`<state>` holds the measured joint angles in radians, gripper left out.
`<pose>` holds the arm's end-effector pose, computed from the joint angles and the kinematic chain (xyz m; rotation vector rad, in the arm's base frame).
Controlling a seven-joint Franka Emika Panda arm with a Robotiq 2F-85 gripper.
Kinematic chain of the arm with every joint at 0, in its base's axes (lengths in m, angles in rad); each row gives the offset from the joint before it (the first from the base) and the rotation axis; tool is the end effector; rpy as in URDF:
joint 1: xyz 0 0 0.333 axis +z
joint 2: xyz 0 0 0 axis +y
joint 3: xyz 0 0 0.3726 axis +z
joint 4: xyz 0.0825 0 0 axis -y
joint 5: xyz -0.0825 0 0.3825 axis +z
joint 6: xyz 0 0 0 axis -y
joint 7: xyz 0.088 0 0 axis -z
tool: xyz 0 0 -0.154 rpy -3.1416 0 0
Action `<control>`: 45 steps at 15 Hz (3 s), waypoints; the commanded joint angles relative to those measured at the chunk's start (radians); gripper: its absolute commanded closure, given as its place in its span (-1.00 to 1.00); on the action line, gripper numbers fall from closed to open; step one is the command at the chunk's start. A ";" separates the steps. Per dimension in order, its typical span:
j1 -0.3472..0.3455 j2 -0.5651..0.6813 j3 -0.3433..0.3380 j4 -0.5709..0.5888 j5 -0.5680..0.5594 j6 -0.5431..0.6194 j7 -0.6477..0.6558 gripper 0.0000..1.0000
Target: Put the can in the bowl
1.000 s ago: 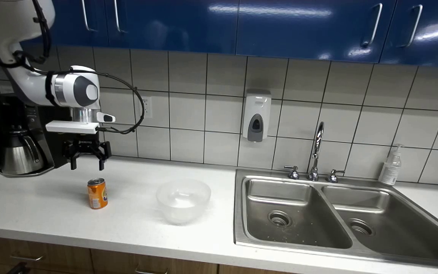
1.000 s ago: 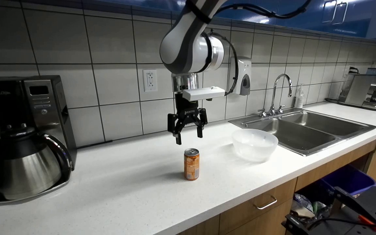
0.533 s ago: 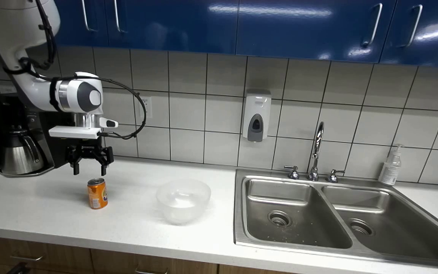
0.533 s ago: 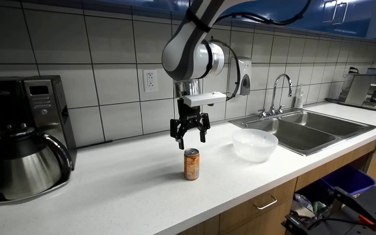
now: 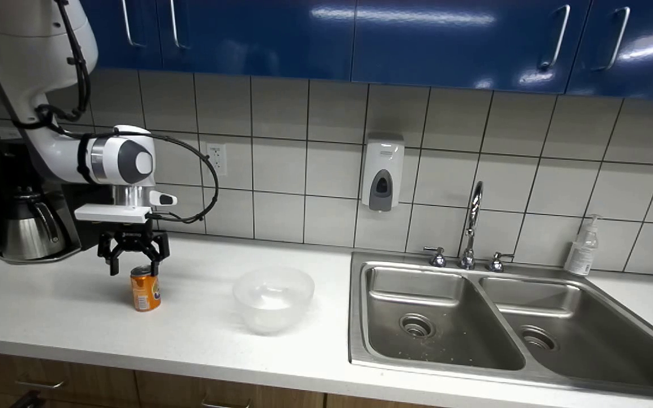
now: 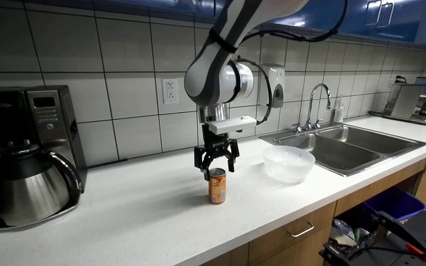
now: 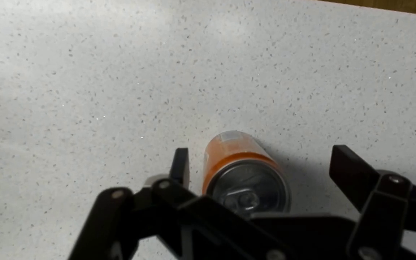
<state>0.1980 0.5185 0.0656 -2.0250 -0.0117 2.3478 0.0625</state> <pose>0.5760 0.1547 0.1785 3.1040 0.3188 -0.3069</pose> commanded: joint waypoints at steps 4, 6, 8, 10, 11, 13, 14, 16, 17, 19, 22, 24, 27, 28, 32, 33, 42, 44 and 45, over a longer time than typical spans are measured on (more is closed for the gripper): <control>0.013 0.043 -0.018 0.026 -0.048 0.081 0.058 -1.00; 0.015 0.051 -0.022 0.031 -0.052 0.102 0.064 -1.00; 0.016 0.058 -0.023 0.037 -0.051 0.108 0.065 -1.00; 0.016 0.061 -0.021 0.039 -0.052 0.104 0.058 -1.00; -0.002 0.051 -0.006 0.022 -0.032 0.100 0.031 -1.00; -0.001 0.055 -0.006 0.025 -0.032 0.100 0.031 -1.00; 0.000 0.056 -0.006 0.026 -0.032 0.100 0.031 -1.00; 0.000 0.058 -0.006 0.028 -0.032 0.100 0.031 -1.00; 0.000 0.059 -0.006 0.028 -0.033 0.100 0.031 -1.00; 0.000 0.059 -0.006 0.028 -0.033 0.100 0.031 -1.00; 0.000 0.059 -0.006 0.029 -0.033 0.100 0.031 -1.00; 0.000 0.059 -0.006 0.029 -0.033 0.100 0.031 -1.00; 0.000 0.059 -0.006 0.029 -0.033 0.100 0.031 -1.00; 0.000 0.059 -0.006 0.029 -0.033 0.100 0.031 -1.00; 0.000 0.059 -0.006 0.029 -0.033 0.100 0.031 -1.00; 0.000 0.059 -0.006 0.029 -0.033 0.100 0.031 -1.00; 0.003 0.079 -0.004 0.032 -0.034 0.100 0.031 -1.00; 0.006 0.082 -0.006 0.034 -0.038 0.103 0.033 -0.56; 0.007 0.083 -0.008 0.034 -0.040 0.104 0.035 -0.47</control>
<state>0.2063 0.5981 0.0545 -1.9993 -0.0370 2.4511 0.0882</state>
